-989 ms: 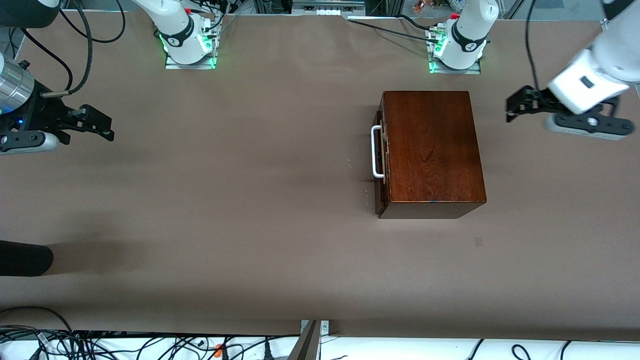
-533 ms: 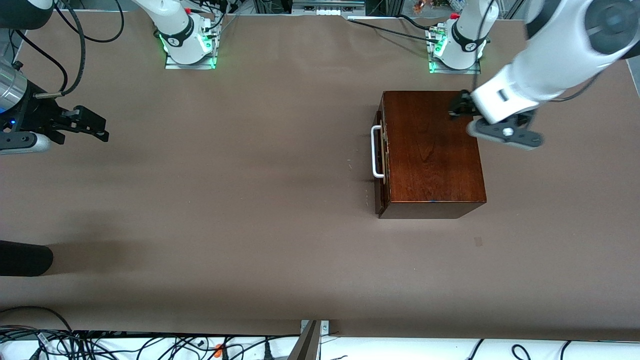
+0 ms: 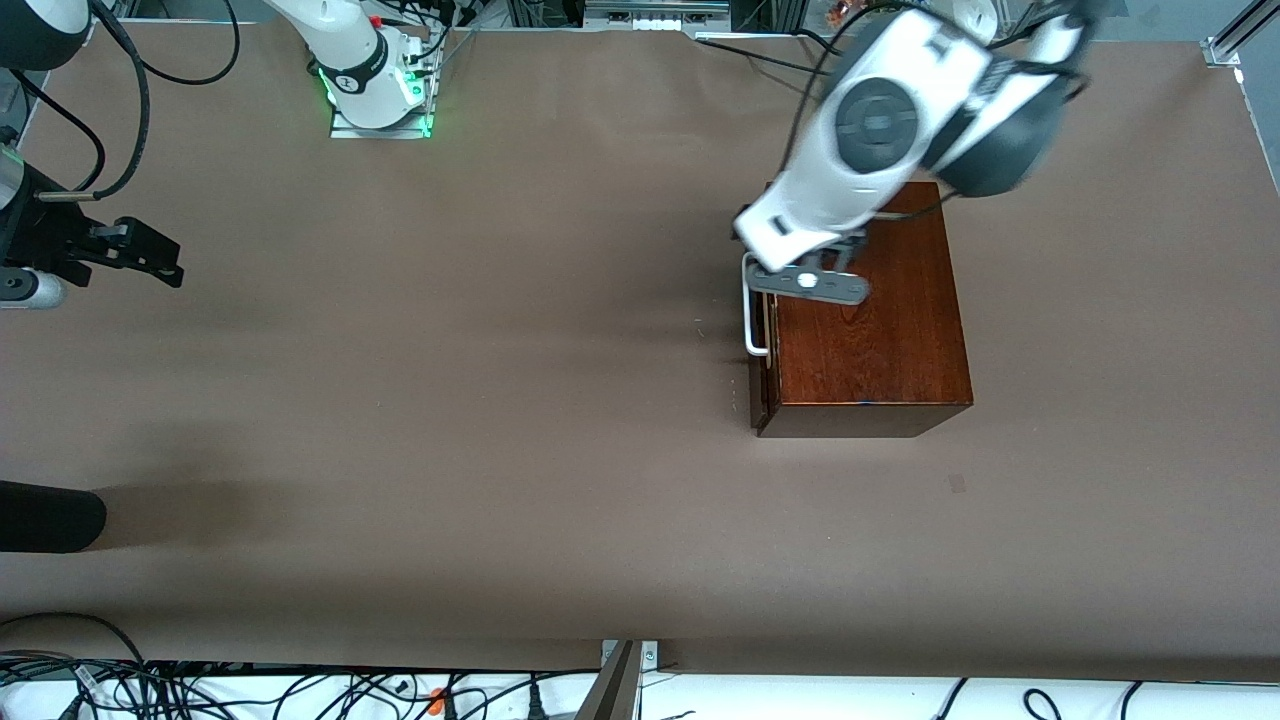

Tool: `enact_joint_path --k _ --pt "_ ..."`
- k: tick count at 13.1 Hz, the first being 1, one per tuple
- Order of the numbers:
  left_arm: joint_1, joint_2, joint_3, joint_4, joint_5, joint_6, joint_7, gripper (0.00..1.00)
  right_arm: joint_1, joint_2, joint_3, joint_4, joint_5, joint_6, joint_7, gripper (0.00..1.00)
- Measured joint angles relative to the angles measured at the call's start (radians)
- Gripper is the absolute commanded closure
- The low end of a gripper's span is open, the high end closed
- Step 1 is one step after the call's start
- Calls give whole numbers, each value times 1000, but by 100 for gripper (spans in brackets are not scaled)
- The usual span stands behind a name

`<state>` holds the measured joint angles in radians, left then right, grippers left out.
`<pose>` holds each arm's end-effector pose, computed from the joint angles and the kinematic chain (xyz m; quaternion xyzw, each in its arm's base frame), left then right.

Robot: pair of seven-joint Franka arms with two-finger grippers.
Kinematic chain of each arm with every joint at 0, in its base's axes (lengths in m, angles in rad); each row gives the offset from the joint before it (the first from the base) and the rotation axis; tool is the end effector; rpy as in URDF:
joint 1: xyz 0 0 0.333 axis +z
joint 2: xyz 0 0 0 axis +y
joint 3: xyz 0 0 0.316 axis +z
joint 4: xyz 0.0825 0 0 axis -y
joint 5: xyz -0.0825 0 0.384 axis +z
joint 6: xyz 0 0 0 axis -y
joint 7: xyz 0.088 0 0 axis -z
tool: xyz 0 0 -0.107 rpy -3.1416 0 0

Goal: Open drawer, take yellow block, close drawer

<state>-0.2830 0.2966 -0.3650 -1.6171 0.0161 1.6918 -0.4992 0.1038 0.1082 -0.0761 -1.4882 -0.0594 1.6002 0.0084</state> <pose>0.5085 -0.3566 0.4467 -0.9911 0.0737 0.1091 0.0171 0.5903 0.0127 0.6046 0.9994 0.0107 0.0027 0.0337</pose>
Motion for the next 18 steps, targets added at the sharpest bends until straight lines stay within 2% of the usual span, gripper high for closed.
enact_joint_path --k 4,9,13,18 --pt "-86 92 0 -1 76 116 -125 0 -1 2 -3 2 -10 1 19 0" --pt "-127 169 0 -1 190 160 -247 0 -13 5 -30 2 -10 2 22 0" --pt "-162 196 0 -43 310 234 -362 0 -14 5 -31 2 -10 3 24 0" --pt "-173 199 0 -96 343 279 -400 0 -15 5 -32 2 -10 15 28 0"
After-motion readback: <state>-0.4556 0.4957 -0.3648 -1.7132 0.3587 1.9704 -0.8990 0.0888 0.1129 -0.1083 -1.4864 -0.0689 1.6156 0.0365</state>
